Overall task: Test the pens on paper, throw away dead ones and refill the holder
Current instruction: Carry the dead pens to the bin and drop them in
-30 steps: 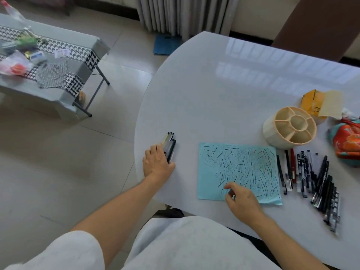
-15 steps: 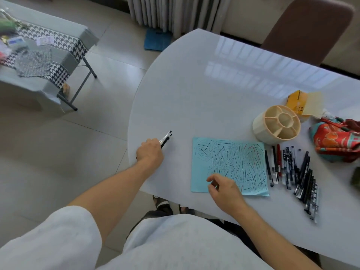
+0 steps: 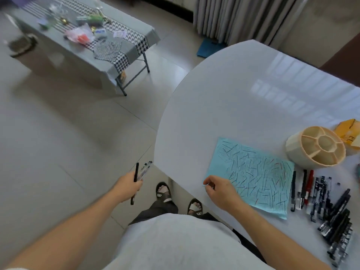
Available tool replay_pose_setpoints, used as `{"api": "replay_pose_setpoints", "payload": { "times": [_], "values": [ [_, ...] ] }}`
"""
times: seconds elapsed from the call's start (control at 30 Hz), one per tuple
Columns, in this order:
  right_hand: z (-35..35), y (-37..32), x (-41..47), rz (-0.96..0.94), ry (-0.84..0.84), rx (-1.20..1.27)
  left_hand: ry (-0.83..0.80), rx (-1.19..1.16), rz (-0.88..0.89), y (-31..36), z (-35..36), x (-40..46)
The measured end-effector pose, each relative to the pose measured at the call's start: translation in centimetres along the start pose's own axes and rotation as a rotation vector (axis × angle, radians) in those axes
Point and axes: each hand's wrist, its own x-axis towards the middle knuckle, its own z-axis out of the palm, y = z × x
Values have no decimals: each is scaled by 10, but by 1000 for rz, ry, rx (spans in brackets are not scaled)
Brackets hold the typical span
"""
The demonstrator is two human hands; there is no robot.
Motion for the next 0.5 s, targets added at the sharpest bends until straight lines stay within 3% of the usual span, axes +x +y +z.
{"api": "replay_pose_setpoints", "payload": {
  "times": [0.23, 0.5],
  "values": [
    [27, -78, 55, -193, -249, -183, 167, -253, -312, -128, -17, -71],
    [92, -208, 132, -261, -387, -276, 182, -423, -523, -235, -44, -91]
  ]
}}
